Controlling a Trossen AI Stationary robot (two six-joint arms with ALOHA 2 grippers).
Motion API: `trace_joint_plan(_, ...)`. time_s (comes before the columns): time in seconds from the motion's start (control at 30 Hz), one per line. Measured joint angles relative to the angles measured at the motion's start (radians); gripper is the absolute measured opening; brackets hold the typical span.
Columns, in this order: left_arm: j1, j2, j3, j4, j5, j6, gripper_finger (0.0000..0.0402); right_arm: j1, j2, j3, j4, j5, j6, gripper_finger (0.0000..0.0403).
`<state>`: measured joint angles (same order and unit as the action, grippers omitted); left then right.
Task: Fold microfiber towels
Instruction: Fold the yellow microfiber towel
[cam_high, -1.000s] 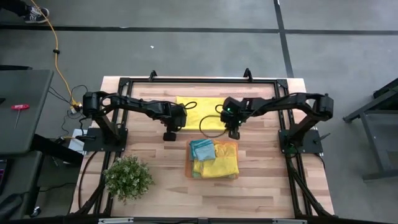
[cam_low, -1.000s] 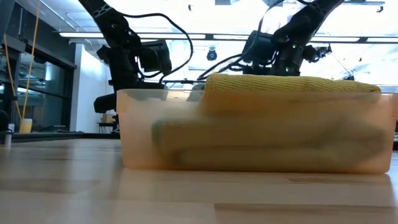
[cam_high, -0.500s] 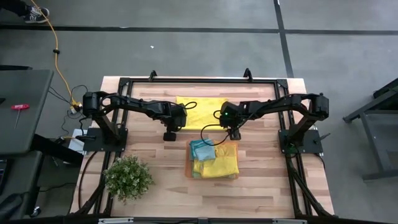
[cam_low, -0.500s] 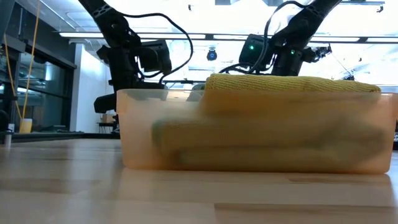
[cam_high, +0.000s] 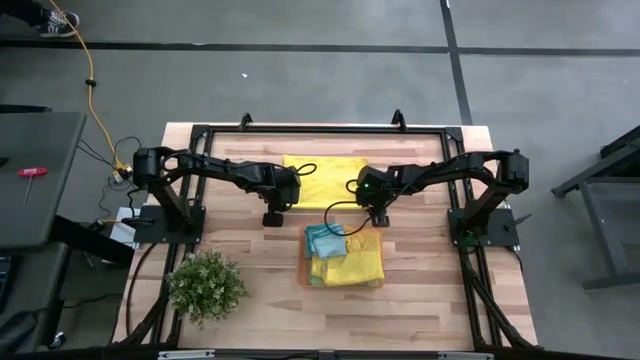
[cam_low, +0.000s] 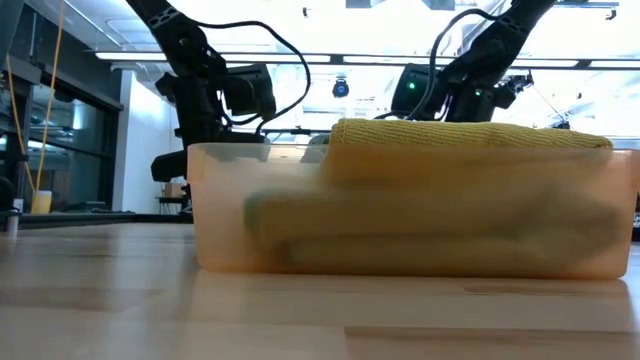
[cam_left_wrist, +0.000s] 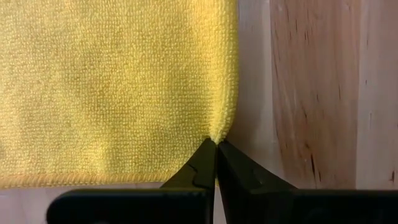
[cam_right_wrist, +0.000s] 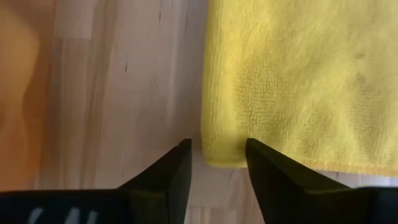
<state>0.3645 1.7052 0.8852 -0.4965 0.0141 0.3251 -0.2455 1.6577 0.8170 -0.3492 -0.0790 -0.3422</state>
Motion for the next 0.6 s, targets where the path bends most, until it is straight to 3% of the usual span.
trace_joint_plan(0.4,0.0,0.0,0.0,0.001,0.0,-0.024,0.0004,0.002,0.043,0.003,0.031,-0.008,0.02,0.0116)
trace_joint_plan(0.5,0.0,0.0,0.0,0.001,0.0,-0.051,0.0006,0.006,0.05,0.003,0.029,0.005,0.05,0.0087)
trace_joint_plan(0.6,0.0,0.0,0.0,-0.001,0.0,-0.101,0.0005,0.001,0.034,0.007,0.017,0.015,0.132,0.003)
